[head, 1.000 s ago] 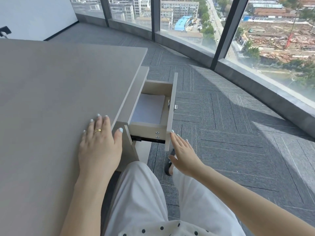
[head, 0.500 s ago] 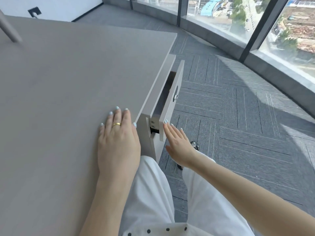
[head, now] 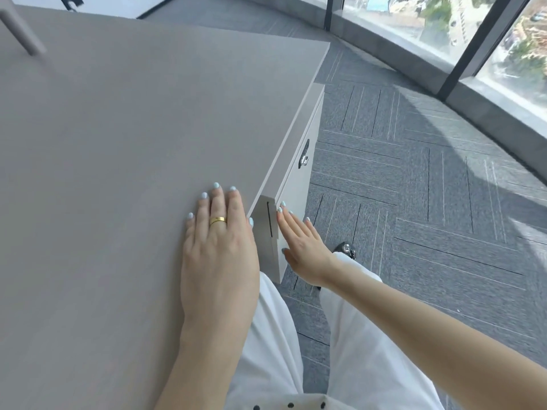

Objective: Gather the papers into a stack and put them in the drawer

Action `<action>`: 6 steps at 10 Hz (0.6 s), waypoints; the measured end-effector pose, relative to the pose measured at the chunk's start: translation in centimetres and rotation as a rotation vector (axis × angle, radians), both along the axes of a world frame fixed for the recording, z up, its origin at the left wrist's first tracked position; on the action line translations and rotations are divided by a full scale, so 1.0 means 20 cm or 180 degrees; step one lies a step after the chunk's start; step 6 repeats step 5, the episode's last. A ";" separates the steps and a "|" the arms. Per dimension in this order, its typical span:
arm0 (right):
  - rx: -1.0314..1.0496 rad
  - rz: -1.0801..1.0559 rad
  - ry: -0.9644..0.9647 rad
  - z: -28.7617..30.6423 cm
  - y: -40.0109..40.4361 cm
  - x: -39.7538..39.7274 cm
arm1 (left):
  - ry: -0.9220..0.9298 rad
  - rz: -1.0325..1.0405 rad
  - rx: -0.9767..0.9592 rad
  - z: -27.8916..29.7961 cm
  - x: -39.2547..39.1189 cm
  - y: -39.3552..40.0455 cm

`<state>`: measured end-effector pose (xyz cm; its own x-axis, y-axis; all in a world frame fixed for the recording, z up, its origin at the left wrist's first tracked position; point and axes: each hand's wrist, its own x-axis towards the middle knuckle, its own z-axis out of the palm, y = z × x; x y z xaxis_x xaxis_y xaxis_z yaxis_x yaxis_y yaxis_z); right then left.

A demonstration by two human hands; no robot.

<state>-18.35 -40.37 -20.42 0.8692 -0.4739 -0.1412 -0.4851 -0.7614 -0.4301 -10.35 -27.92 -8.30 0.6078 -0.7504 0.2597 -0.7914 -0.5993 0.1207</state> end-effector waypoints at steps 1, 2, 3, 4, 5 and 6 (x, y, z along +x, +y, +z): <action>-0.0031 -0.0008 0.0001 0.00 0.00 0.00 | -0.0072 0.0034 0.0020 0.00 0.00 0.00; -0.0110 -0.0030 0.0026 0.01 0.00 0.00 | -0.0122 0.0025 0.0043 -0.01 0.01 0.00; -0.0002 -0.0078 -0.0014 0.04 -0.03 -0.02 | -0.0110 0.0040 0.0030 -0.01 0.01 0.00; 0.0254 -0.0216 -0.0267 0.11 -0.08 -0.05 | 0.0151 -0.0033 -0.0133 -0.01 0.00 0.01; 0.0203 -0.0590 -0.0655 0.29 -0.13 -0.14 | 0.1064 0.0010 -0.1120 0.05 -0.04 0.03; 0.0203 -0.0590 -0.0655 0.29 -0.13 -0.14 | 0.1064 0.0010 -0.1120 0.05 -0.04 0.03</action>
